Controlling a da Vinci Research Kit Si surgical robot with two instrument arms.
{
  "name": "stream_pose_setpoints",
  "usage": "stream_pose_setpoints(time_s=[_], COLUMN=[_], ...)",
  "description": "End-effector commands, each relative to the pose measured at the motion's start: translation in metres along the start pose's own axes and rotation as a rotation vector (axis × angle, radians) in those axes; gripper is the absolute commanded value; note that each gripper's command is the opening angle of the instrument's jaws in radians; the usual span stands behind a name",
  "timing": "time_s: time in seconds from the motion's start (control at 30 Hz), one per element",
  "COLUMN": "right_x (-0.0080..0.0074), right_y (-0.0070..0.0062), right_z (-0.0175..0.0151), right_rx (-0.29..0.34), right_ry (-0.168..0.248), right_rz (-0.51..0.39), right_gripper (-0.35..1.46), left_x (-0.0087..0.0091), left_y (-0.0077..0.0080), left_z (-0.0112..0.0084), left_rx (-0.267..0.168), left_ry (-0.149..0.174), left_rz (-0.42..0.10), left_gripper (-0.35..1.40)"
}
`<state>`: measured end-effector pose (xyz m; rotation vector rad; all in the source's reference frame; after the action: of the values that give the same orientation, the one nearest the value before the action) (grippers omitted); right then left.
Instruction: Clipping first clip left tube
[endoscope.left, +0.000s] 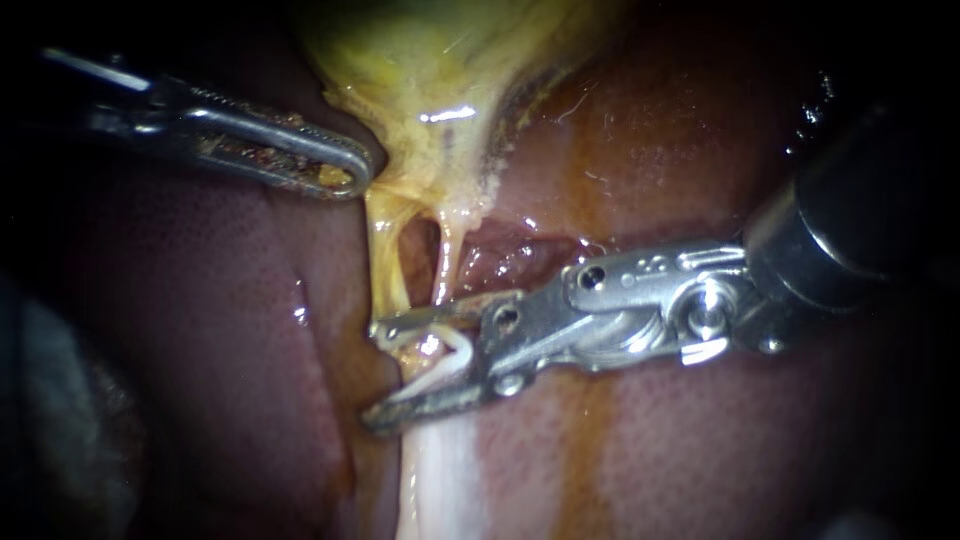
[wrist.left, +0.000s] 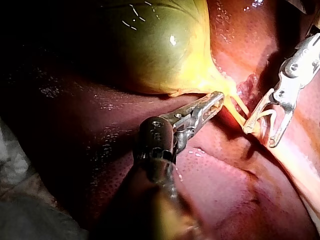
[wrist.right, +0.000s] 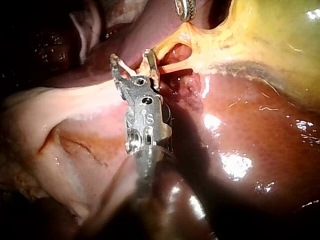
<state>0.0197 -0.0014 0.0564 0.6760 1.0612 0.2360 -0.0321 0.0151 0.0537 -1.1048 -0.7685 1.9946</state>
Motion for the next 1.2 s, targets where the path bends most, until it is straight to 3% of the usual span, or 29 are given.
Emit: stream_pose_setpoints(time_s=[0.03,0.37,0.77,1.2], right_x=[0.0001,0.0005,-0.0002,-0.0038], right_y=[0.0000,-0.0001,0.0013,0.0030], right_z=[-0.0004,-0.0035,-0.0046,-0.0028], right_rx=[0.002,0.019,0.026,0.024], right_ry=[0.000,0.008,0.034,0.044], right_rz=[0.000,0.005,0.018,0.088], right_gripper=[0.41,0.43,0.43,0.45], left_x=[0.0000,-0.0001,-0.0001,-0.0001], left_y=[0.0000,-0.0001,-0.0001,-0.0001], left_z=[0.0000,-0.0001,-0.0003,-0.0003], left_rx=[0.000,-0.001,-0.002,-0.001], left_ry=[0.000,0.000,-0.001,-0.001], left_rz=[0.000,0.001,0.001,0.001], left_gripper=[-0.35,-0.35,-0.35,-0.35])
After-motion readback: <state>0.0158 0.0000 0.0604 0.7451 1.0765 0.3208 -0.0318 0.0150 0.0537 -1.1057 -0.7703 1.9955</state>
